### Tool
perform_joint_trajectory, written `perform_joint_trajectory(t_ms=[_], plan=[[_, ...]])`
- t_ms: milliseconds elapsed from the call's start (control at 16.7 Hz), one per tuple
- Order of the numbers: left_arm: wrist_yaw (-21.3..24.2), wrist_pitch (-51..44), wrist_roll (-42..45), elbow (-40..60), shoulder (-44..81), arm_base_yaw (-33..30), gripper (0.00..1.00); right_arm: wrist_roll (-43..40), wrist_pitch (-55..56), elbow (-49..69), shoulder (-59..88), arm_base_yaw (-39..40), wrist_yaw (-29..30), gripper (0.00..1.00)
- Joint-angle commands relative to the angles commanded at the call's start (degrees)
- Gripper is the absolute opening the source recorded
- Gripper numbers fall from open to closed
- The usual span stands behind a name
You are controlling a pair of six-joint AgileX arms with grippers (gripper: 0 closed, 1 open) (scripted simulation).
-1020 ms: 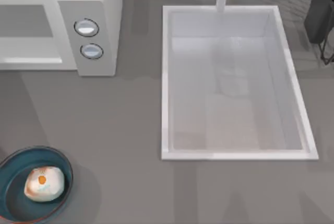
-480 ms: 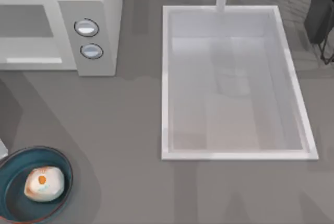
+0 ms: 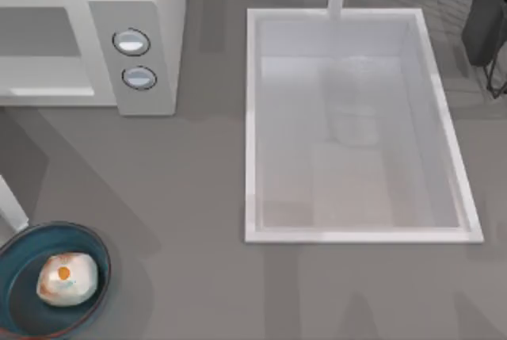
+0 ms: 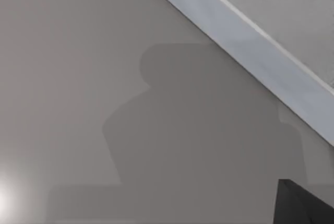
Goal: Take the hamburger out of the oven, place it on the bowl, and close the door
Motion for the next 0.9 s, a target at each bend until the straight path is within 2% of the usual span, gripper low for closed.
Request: perform_joint_trajectory(t_ms=[180,360,720,900], plan=[[0.1,-0.1,-0.1,0.1,0.2,0.1,0.00,0.0,0.0,0.0,0.0,0.0,0.0,1.00],[-2.8,0.0,-3.3,-0.6,-0.9,-3.8,0.00,0.0,0.0,0.0,0.0,0.0,0.0,1.00],[-14.8,0.4,-16.6,-4.0,-6.5,-22.9,0.00,0.0,0.0,0.0,0.0,0.0,0.0,1.00],[-19.7,0.7,-21.9,-5.5,-9.1,-29.3,0.00,0.0,0.0,0.0,0.0,0.0,0.0,1.00]])
